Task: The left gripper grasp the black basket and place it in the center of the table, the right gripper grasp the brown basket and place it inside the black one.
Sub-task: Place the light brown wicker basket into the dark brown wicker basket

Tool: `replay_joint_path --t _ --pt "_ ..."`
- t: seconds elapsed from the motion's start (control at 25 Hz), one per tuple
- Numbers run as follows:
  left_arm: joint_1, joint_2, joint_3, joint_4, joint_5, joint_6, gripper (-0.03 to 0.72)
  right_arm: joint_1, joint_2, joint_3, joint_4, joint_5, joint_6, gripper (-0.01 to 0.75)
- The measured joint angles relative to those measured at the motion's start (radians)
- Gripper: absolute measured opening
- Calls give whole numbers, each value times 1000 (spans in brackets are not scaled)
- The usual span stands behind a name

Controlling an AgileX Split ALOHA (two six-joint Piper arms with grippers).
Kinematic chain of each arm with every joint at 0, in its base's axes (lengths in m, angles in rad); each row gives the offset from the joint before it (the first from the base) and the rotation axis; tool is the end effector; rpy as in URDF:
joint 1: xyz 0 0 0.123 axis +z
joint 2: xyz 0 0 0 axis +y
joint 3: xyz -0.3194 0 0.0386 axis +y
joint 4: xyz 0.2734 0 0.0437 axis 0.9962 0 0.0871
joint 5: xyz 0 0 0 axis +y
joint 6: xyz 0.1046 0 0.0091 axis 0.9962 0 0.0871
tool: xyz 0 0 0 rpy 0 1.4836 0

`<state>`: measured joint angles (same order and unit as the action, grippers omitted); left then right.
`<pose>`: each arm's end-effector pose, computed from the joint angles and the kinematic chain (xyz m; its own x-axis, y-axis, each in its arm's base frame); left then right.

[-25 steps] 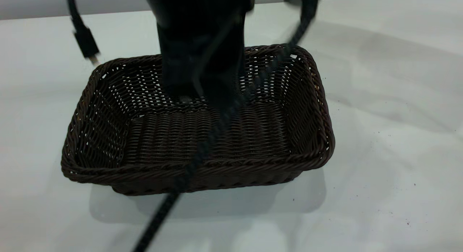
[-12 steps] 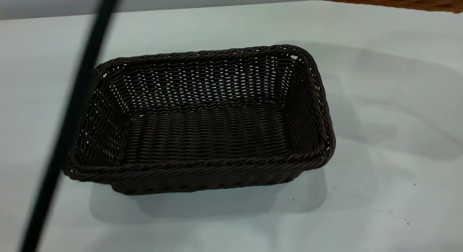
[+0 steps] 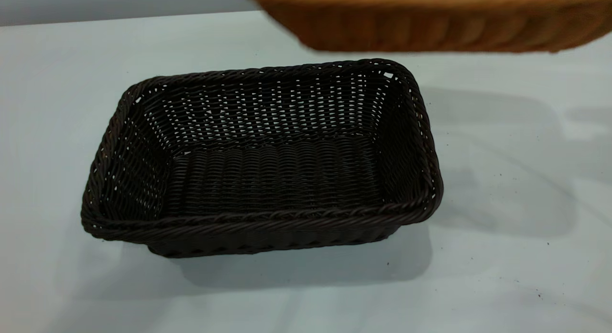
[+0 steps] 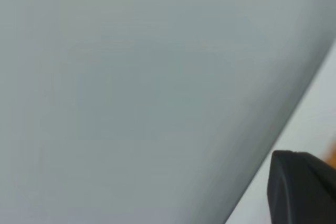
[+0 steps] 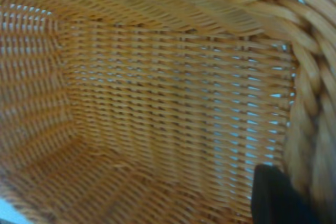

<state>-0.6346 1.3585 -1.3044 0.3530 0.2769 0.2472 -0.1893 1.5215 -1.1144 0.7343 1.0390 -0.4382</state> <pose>0.2858 -0.1981 0.4486 0.1350 0.5861 -0.7989 0.5302 0.6384 0.5580 0.3262 -0.0007 0.2953 -0.9221 0.1692 -0.3480 -0.0493 0.8406 0.5394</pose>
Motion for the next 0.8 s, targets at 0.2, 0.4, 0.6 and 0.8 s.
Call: replay_joint_path --t 0.2,0.4,0.6,0.8 --pt "128 1 -51 -7 -19 -132 0 99 0 0 -82 -34 68 115" --pt "243 3 -51 -7 -29 -177 0 179 0 0 -114 -26 133 115" --pt "352 24 -51 -8 -24 -215 0 264 14 0 -116 -26 176 115" --pt "384 62 -51 -10 -48 -223 -1 353 69 0 -116 -36 199 115"
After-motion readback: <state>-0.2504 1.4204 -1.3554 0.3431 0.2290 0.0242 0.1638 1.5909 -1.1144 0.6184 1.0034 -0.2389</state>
